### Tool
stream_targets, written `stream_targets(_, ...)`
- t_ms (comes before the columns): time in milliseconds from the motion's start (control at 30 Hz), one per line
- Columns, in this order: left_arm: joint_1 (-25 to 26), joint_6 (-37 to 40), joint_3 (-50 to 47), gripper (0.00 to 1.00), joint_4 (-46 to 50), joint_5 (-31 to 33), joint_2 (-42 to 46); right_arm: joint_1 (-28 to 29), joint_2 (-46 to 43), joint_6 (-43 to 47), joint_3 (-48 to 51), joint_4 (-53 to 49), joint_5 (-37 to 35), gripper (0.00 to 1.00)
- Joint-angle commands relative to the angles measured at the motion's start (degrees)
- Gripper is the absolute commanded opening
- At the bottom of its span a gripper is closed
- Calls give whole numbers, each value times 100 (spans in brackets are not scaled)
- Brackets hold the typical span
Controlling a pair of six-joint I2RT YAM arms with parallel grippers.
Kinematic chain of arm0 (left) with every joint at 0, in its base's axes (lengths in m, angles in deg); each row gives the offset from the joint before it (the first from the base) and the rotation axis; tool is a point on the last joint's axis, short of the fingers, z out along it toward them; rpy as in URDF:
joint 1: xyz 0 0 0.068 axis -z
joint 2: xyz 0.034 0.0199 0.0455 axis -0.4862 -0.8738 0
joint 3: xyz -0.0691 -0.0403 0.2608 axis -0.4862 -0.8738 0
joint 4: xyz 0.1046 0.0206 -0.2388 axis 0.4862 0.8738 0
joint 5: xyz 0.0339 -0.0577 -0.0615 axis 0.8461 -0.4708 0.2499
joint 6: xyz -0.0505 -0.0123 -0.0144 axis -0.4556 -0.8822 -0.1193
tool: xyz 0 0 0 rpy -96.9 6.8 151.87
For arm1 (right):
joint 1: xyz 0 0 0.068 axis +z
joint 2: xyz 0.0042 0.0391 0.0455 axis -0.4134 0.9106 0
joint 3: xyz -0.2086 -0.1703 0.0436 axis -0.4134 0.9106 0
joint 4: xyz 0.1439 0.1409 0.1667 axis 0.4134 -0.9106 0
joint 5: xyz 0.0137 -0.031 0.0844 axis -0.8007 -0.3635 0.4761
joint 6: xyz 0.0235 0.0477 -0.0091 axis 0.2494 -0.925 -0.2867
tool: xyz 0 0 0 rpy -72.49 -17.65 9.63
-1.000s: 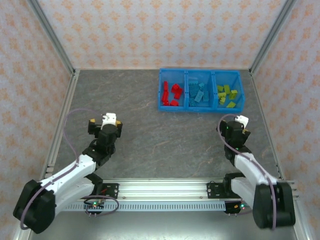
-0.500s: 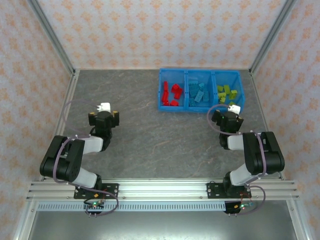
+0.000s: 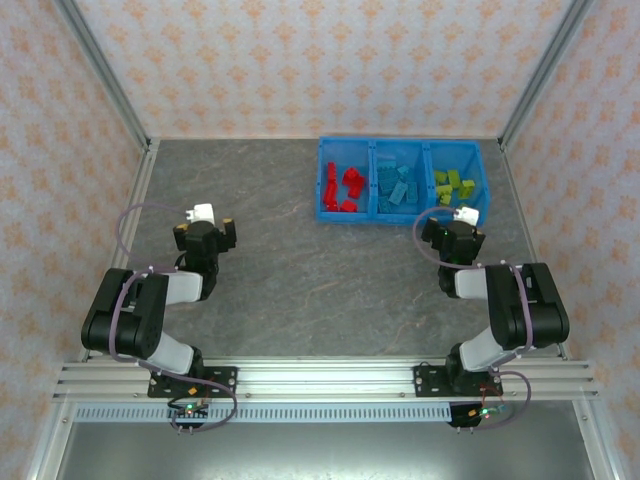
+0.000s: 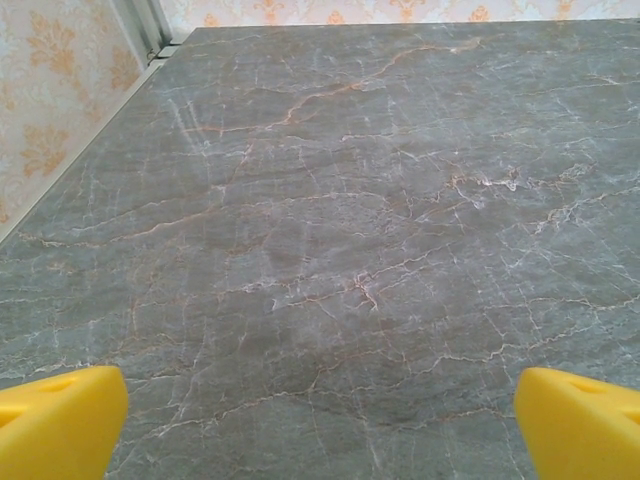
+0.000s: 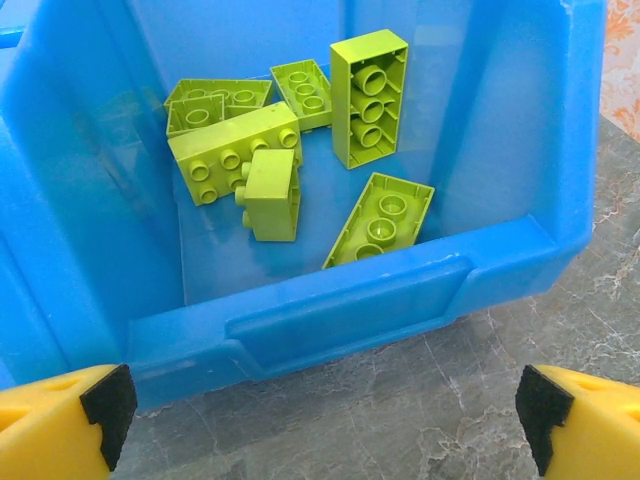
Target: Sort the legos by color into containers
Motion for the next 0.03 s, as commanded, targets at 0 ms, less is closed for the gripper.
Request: stream_targets(0,4,-73,77,100,-130,-23,11,19,-86,77,3,254,46,99)
